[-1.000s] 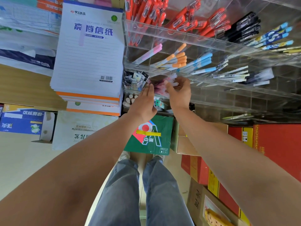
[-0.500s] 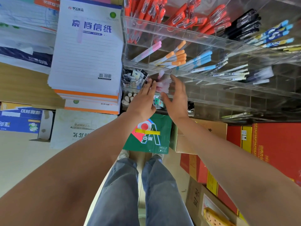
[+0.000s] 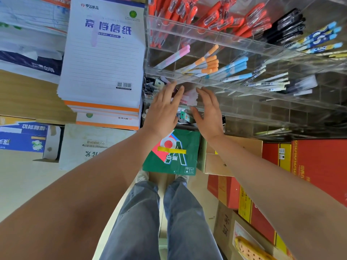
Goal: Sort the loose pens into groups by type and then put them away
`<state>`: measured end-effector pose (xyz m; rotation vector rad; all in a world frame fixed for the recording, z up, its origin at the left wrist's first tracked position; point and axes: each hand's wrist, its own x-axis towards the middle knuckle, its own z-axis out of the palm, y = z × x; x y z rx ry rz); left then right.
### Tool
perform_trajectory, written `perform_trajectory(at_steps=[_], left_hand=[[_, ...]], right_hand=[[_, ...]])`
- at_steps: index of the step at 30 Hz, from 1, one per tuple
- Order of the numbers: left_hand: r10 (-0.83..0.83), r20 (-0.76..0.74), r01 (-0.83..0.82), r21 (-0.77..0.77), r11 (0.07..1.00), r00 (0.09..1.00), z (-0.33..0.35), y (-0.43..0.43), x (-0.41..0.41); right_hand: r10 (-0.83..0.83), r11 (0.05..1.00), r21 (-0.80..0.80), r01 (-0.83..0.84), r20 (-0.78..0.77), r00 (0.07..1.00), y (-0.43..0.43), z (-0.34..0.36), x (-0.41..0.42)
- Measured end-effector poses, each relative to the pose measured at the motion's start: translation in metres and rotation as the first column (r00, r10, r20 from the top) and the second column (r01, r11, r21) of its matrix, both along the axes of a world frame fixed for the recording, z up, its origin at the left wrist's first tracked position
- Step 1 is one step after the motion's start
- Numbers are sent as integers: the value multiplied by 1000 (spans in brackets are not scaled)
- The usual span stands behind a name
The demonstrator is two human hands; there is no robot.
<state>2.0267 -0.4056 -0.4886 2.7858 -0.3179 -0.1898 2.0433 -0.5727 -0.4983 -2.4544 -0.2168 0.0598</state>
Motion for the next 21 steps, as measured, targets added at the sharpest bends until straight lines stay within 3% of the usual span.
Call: perform_trajectory(at_steps=[2, 9, 21], left_hand=[[40, 68, -44, 45, 998, 997, 1, -1, 0], [63, 7, -63, 112, 992, 998, -2, -2, -9], [67, -66, -58, 136, 989, 996, 26, 8, -2]], right_hand=[[35, 998, -55, -37, -39, 999, 1, 0, -4], [118, 936, -292, -198, -270, 956, 18, -4, -8], [19, 992, -118, -47, -230, 973, 17, 19, -19]])
